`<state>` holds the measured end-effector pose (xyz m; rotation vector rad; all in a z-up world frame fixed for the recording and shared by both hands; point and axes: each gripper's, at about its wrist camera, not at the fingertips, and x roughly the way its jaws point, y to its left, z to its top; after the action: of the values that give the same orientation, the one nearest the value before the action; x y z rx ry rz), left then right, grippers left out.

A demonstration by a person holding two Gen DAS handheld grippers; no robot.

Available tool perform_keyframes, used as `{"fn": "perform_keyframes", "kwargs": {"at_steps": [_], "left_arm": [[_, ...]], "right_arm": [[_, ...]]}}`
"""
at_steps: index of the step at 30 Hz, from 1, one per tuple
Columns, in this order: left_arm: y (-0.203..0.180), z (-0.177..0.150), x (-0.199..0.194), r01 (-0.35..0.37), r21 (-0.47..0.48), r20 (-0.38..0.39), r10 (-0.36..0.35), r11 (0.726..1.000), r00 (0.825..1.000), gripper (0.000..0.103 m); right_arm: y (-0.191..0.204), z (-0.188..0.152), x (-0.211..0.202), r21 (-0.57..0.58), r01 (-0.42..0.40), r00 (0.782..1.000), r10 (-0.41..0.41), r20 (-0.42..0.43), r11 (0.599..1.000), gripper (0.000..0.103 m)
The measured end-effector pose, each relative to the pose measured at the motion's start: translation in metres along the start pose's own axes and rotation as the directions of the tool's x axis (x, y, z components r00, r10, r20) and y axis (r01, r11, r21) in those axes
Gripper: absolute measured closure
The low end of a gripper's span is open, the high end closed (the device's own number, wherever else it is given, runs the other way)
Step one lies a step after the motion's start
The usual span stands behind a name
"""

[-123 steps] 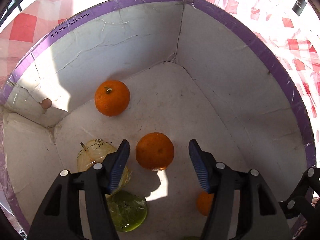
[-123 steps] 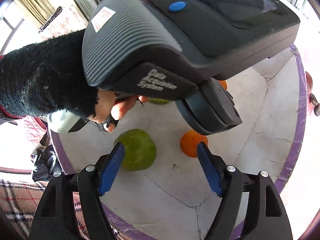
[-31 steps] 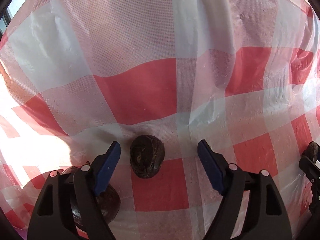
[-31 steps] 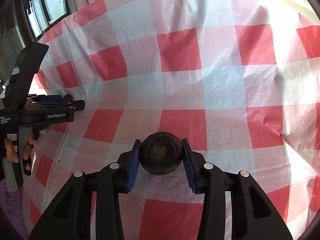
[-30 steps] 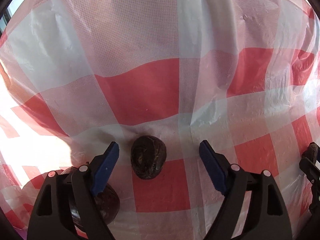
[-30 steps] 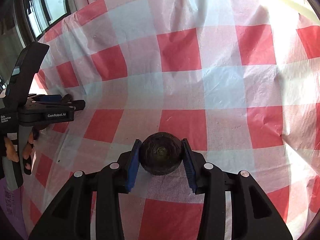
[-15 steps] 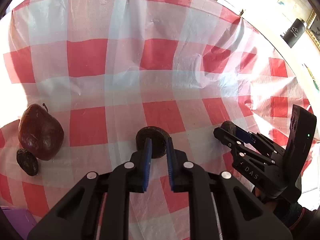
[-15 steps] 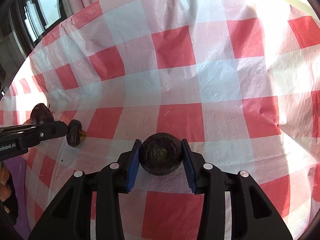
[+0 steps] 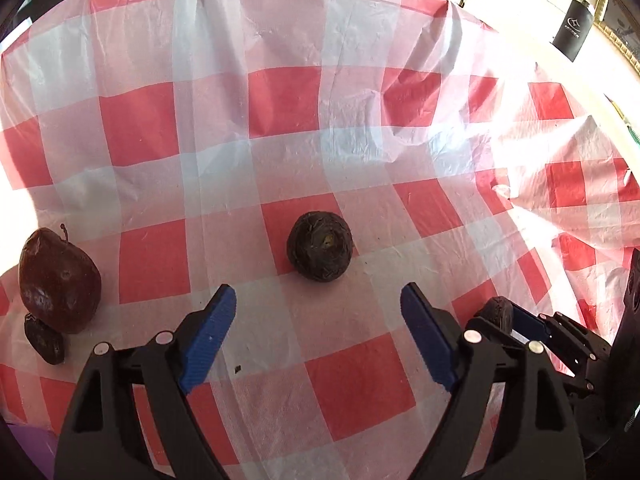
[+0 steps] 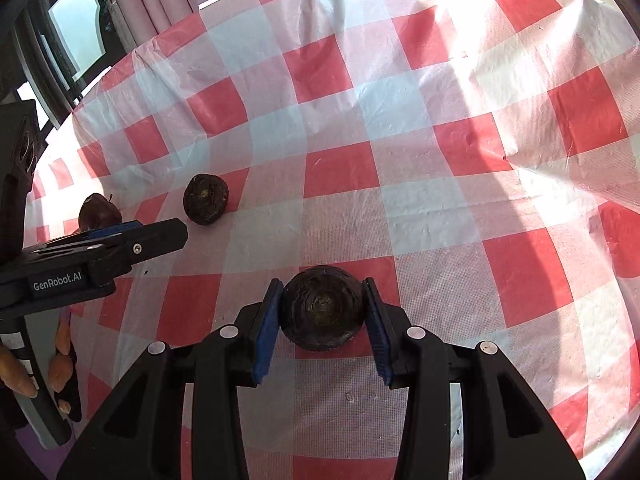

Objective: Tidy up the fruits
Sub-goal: 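Close the left tool on the second dark plum, then carry both plums into the white box and open both tools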

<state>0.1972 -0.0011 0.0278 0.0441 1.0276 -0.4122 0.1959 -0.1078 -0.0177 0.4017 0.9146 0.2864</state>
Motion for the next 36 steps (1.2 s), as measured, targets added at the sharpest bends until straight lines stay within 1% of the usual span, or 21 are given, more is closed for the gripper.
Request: {"fn": "perform_keyframes", "kwargs": {"at_steps": [2,3,4,5,6,7,9,11,18,22,25,28,30,33,36], "left_arm": [[-0.007,0.013,0.016,-0.027,0.035,0.008,0.027,0.999,1.0,0.019],[-0.01,0.017,0.023,-0.049,0.059,0.006,0.049,0.997,0.999,0.023],[-0.011,0.019,0.032,-0.057,0.068,-0.015,0.058,0.996,0.998,0.032],[-0.012,0.02,0.033,-0.083,0.076,0.012,0.082,0.994,0.997,0.046],[-0.013,0.02,0.033,-0.098,0.076,0.02,0.097,0.992,0.995,0.062],[-0.012,0.019,0.032,-0.087,0.072,0.021,0.086,0.994,0.996,0.063],[-0.006,0.014,0.025,-0.071,0.031,0.021,0.07,0.997,0.997,0.063],[-0.004,0.004,0.016,-0.063,0.011,0.015,0.063,0.998,0.998,0.063],[-0.014,-0.043,-0.032,-0.032,0.002,-0.015,0.032,0.999,0.999,0.063],[-0.02,-0.067,-0.056,-0.018,-0.02,-0.048,0.017,1.0,0.999,0.063],[-0.031,-0.08,-0.077,-0.005,-0.003,-0.06,0.005,1.0,0.998,0.063],[-0.04,-0.086,-0.098,0.012,0.018,-0.052,-0.011,1.0,0.999,0.063],[-0.043,-0.091,-0.114,0.019,0.032,-0.042,-0.018,0.999,0.999,0.063],[-0.044,-0.099,-0.138,0.036,0.033,-0.024,-0.035,0.999,0.999,0.063],[-0.043,-0.11,-0.163,0.047,0.038,-0.004,-0.047,0.998,0.999,0.063]], "right_arm": [[0.0,0.002,0.0,-0.007,-0.002,1.0,0.002,0.011,1.0,0.062],[-0.002,0.003,-0.001,-0.007,-0.006,1.0,0.006,0.014,1.0,0.062],[-0.003,0.004,-0.001,-0.003,-0.011,1.0,0.011,0.015,1.0,0.062],[-0.004,0.005,-0.002,0.002,-0.018,1.0,0.018,0.017,1.0,0.062],[-0.005,0.006,-0.002,0.006,-0.023,1.0,0.023,0.018,1.0,0.062],[-0.006,0.006,-0.002,0.006,-0.025,0.999,0.025,0.021,1.0,0.062],[-0.005,0.005,-0.003,0.005,-0.025,0.999,0.025,0.023,1.0,0.062],[-0.006,0.005,-0.003,0.008,-0.027,0.999,0.027,0.022,1.0,0.062],[-0.004,-0.004,-0.013,0.005,-0.022,1.0,0.022,-0.002,1.0,0.063],[0.004,-0.016,-0.03,-0.004,-0.028,0.999,0.028,-0.032,1.0,0.063],[0.012,-0.026,-0.047,-0.013,-0.03,0.998,0.029,-0.053,0.999,0.063],[0.019,-0.037,-0.064,0.002,-0.031,0.997,0.031,-0.073,1.0,0.063],[0.026,-0.045,-0.077,0.016,-0.025,0.994,0.027,-0.102,1.0,0.063],[0.038,-0.056,-0.097,0.038,-0.028,0.992,0.033,-0.12,0.999,0.063],[0.058,-0.065,-0.117,0.023,-0.035,0.991,0.038,-0.128,0.999,0.063]]}}
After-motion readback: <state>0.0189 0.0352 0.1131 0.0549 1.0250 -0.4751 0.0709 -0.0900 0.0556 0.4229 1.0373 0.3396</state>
